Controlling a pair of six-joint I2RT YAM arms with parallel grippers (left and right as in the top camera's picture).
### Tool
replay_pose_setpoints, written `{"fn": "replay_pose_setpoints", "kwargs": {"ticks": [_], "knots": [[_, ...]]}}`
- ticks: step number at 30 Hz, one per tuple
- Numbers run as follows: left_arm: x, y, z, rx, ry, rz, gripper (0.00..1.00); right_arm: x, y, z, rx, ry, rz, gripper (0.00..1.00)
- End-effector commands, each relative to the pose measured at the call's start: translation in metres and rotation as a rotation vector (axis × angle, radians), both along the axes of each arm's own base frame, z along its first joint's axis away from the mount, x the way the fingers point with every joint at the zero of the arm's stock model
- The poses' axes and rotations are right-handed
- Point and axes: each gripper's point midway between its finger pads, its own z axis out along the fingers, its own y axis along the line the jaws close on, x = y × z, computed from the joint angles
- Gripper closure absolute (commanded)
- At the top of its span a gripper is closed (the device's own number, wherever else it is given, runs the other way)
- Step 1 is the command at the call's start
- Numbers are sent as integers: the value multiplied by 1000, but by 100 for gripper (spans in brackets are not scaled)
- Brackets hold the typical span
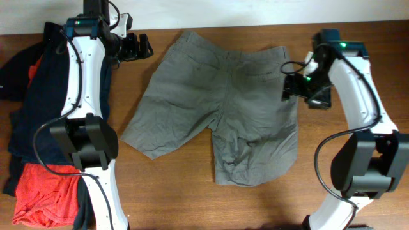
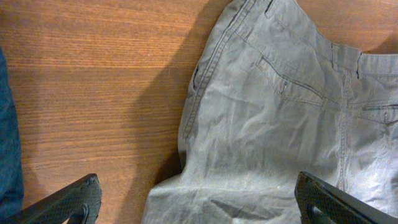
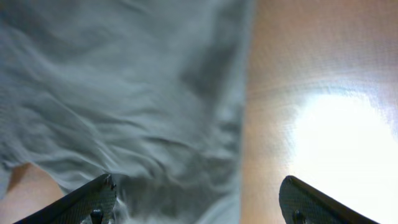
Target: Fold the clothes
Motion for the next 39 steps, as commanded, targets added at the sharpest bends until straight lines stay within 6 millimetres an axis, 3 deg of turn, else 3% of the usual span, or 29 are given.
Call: {"fn": "replay_pose_setpoints", "kwargs": {"ticks": [1,13,17,19,20,21,22,27,30,32,35,39], "knots": [[2,-2,7,3,-22,6,1,-27,-10,-10,51,99,-52,12],[-3,-2,5,3,2,6,1,-111,38,-65,278,315,-11,14],[-3,-2,5,3,5,6,1,-132,51,-81,320,307,-8,36],[-3,-2,5,3,5,6,1,-140,55,-87,334,300,-3,57],[-3,-2,5,3,5,6,1,-145,58,-90,335,299,4,79],[-3,-2,5,3,4,6,1,-148,59,-90,335,301,7,91],[-3,-2,5,3,4,6,1,-152,61,-89,334,303,13,96],[-3,-2,5,3,5,6,1,-165,64,-66,317,309,1,96],[-3,-2,5,3,5,6,1,-180,55,-53,247,339,-55,89],[-3,-2,5,3,4,6,1,-192,36,-51,113,381,-128,79],[-3,-2,5,3,3,6,1,-198,16,-53,-22,410,-213,74],[-3,-2,5,3,4,6,1,-189,15,-61,-28,371,-239,70]]}}
